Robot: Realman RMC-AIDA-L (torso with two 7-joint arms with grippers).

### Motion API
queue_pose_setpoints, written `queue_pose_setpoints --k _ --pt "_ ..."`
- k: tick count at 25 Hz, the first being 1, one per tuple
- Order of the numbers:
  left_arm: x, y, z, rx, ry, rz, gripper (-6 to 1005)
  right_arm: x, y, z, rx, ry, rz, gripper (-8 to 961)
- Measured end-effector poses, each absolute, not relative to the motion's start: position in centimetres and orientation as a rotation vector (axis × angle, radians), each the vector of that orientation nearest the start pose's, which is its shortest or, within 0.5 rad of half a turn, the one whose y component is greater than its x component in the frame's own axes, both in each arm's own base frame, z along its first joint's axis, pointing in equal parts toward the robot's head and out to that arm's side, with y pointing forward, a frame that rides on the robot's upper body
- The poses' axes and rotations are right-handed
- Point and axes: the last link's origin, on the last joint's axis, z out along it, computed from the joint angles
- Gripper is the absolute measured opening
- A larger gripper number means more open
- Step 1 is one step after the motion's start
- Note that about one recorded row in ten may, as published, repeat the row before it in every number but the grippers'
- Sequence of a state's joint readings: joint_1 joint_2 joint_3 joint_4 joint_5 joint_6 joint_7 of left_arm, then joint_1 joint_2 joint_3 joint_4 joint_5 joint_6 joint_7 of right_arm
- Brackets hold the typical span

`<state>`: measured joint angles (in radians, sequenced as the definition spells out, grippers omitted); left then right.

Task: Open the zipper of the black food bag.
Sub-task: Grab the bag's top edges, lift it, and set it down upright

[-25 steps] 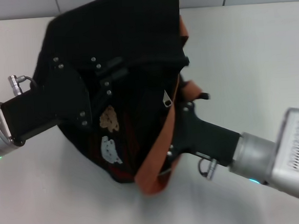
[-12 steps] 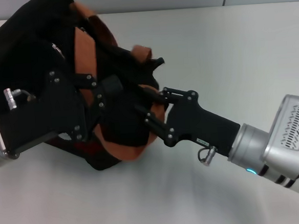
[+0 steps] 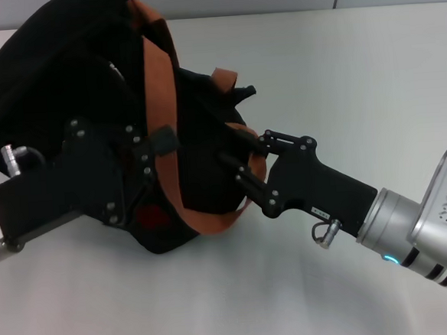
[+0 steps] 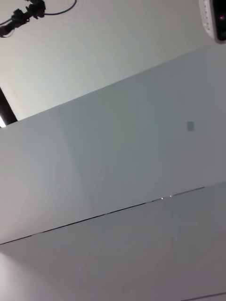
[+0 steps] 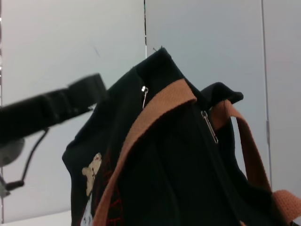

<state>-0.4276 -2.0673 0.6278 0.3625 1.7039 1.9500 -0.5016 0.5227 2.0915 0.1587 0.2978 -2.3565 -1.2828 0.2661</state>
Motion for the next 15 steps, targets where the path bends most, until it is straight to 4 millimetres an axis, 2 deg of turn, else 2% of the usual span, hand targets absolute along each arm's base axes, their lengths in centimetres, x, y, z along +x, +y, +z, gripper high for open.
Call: queue_pose_setpoints --k 7,8,11,13,15 --pt "-25.6 25.1 1.8 -2.288 0.264 -1.292 36 23.0 27.2 -12.1 -2.368 0.323 1.000 405" --pt "-26.0 25.0 2.6 -2.210 0.232 -1.300 40 23.1 27.2 -12.1 -2.367 0.325 0.999 405" --pt "-26.3 25.0 3.3 -2.153 0.204 -1.305 53 23.1 27.2 -12.1 -2.367 0.326 0.999 405" --pt "-26.9 25.2 4.6 -2.079 0.117 -1.326 61 23.1 27.2 -12.1 -2.367 0.325 0.997 405" --pt "-27.1 25.4 5.1 -2.069 0.084 -1.330 69 23.1 27.2 -12.1 -2.368 0.326 0.996 405"
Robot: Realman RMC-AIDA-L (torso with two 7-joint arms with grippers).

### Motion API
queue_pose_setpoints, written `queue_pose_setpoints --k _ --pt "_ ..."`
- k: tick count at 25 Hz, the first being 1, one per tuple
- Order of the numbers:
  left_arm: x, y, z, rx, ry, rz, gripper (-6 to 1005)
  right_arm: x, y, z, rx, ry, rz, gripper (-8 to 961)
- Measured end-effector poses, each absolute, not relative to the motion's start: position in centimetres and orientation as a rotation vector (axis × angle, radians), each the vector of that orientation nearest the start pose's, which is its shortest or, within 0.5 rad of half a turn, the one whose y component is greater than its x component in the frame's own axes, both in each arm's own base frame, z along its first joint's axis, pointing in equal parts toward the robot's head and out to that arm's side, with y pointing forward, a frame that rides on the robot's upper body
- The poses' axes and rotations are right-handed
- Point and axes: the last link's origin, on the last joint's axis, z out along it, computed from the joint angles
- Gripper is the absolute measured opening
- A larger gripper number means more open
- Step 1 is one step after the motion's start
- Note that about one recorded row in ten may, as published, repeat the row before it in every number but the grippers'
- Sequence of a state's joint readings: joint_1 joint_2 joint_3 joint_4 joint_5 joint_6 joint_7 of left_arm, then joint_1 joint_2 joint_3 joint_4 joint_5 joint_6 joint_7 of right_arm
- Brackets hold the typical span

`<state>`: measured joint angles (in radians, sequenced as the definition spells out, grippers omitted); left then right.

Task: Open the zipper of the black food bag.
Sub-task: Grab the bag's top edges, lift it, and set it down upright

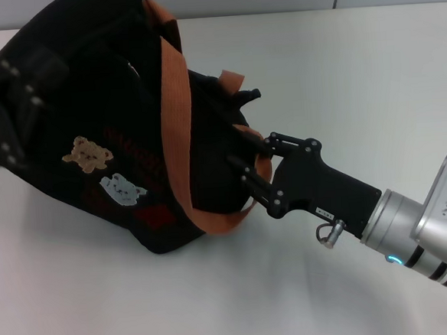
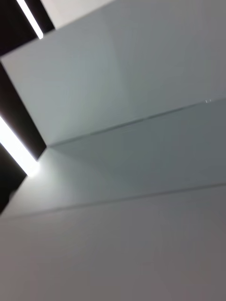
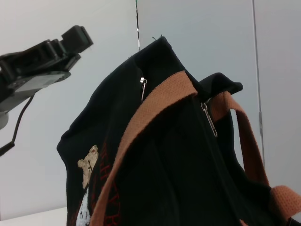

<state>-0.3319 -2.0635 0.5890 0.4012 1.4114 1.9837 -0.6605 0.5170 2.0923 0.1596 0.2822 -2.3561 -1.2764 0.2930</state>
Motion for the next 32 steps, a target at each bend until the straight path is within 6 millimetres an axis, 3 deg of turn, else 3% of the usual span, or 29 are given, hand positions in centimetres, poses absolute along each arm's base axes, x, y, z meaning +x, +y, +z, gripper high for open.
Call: queue_pose_setpoints --k 2,3,4,8,13,18,23,32 --pt "-27.3 25.9 6.1 -2.070 0.045 -1.320 77 23.1 27.2 -12.1 -2.368 0.326 0.996 405" --pt "-27.3 26.6 7.7 -2.115 0.012 -1.299 81 23.1 27.2 -12.1 -2.368 0.326 0.995 404" --pt "-27.3 26.6 7.7 -2.115 0.012 -1.299 86 23.1 27.2 -12.1 -2.368 0.326 0.995 404" --pt "-26.0 28.0 10.5 -2.376 -0.016 -1.164 133 23.1 27.2 -12.1 -2.368 0.326 0.993 404" --pt "-24.2 29.3 10.5 -2.540 -0.009 -0.956 309 23.2 27.2 -12.1 -2.369 0.325 0.992 405" --pt "-23.9 30.3 9.8 -2.536 -0.015 -0.860 538 23.1 27.3 -12.1 -2.370 0.322 0.994 405" --pt "-24.1 30.6 9.5 -2.528 -0.011 -0.850 655 23.1 27.2 -12.1 -2.369 0.325 0.993 405" --pt "-24.4 30.5 8.9 -2.530 0.010 -0.843 237 23.2 27.2 -12.1 -2.368 0.326 0.992 404"
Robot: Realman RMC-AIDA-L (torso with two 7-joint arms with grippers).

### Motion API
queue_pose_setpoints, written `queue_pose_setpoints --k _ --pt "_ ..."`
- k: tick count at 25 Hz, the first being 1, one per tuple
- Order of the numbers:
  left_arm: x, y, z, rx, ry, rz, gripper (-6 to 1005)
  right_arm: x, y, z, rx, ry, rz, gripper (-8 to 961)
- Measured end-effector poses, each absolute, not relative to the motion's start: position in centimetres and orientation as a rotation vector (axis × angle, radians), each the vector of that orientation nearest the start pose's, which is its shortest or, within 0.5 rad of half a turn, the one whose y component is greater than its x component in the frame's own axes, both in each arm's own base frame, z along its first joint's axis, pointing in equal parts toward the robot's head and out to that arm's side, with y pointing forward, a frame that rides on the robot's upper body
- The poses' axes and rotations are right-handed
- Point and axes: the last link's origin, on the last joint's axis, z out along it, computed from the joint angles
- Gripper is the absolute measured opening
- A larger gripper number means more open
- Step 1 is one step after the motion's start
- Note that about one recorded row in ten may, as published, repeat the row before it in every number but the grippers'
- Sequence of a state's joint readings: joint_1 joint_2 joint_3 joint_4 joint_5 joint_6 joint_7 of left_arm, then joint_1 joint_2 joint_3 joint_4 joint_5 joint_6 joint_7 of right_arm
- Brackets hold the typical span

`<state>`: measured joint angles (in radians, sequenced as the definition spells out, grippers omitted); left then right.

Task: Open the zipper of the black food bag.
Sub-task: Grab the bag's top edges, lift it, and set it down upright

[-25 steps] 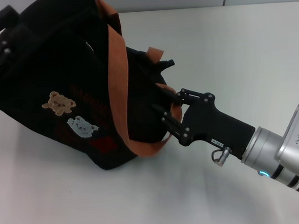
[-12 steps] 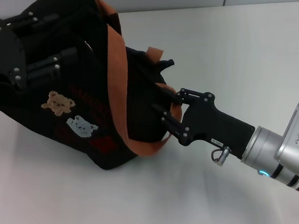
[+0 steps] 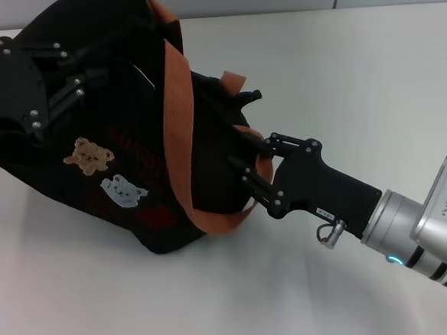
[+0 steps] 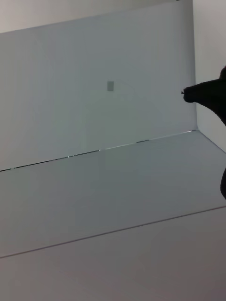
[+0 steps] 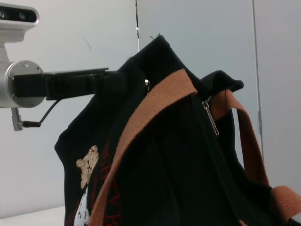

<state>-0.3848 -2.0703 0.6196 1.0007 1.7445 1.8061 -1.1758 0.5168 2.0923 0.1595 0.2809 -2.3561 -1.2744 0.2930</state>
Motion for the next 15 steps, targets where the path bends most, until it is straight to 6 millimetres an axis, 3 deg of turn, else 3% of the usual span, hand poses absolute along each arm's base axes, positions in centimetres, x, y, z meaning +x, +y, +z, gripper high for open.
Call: queue_pose_setpoints --k 15 --pt "-23.5 30.5 7.4 -2.608 0.081 -0.844 115 23.3 27.2 -11.1 -2.308 0.379 1.068 404"
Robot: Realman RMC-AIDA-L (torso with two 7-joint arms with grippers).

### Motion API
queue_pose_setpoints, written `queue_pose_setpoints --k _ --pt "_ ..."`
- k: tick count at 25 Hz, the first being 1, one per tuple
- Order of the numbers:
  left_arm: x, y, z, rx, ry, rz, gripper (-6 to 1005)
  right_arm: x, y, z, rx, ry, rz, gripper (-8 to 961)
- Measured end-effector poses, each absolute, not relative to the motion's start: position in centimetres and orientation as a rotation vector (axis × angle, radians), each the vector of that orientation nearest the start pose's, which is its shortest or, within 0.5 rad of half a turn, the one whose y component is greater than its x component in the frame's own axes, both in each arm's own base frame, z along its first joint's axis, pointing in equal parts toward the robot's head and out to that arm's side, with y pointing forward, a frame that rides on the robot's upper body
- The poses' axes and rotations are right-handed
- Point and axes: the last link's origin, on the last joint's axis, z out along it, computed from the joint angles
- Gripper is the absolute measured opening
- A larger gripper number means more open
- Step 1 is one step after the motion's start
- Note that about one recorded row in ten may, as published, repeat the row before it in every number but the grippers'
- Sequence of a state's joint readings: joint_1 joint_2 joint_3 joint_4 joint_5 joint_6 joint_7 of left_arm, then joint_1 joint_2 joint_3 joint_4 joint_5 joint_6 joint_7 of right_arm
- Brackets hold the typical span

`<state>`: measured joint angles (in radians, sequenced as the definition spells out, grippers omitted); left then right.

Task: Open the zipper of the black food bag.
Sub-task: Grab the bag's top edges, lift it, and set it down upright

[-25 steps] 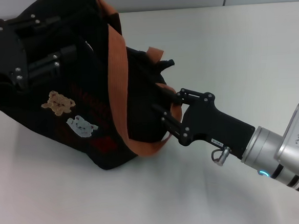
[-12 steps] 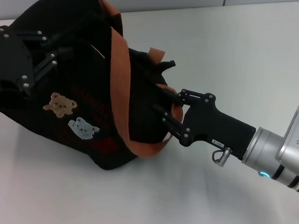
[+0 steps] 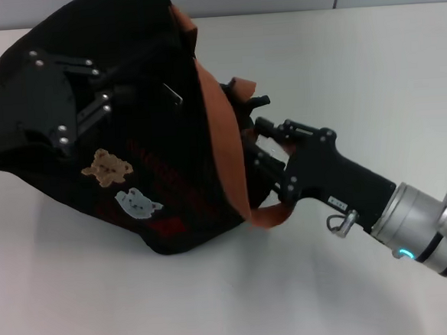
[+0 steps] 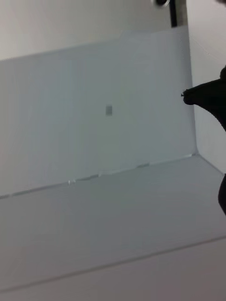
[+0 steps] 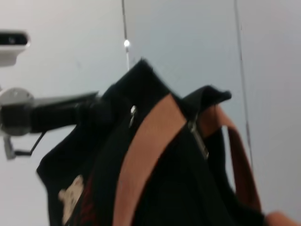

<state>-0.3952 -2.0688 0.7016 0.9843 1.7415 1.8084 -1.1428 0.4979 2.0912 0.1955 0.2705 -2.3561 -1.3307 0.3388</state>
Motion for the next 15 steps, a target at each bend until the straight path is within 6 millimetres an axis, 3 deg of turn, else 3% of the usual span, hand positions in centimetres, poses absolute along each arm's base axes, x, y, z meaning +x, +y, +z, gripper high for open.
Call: queue_pose_setpoints --k 8,15 --pt "-22.7 31.0 6.9 -2.638 0.118 -0.836 112 23.4 27.8 -8.9 -2.188 0.345 1.160 404" --pt "-21.8 31.2 6.2 -2.684 0.152 -0.835 111 23.2 29.4 -7.9 -2.173 -0.053 0.983 404"
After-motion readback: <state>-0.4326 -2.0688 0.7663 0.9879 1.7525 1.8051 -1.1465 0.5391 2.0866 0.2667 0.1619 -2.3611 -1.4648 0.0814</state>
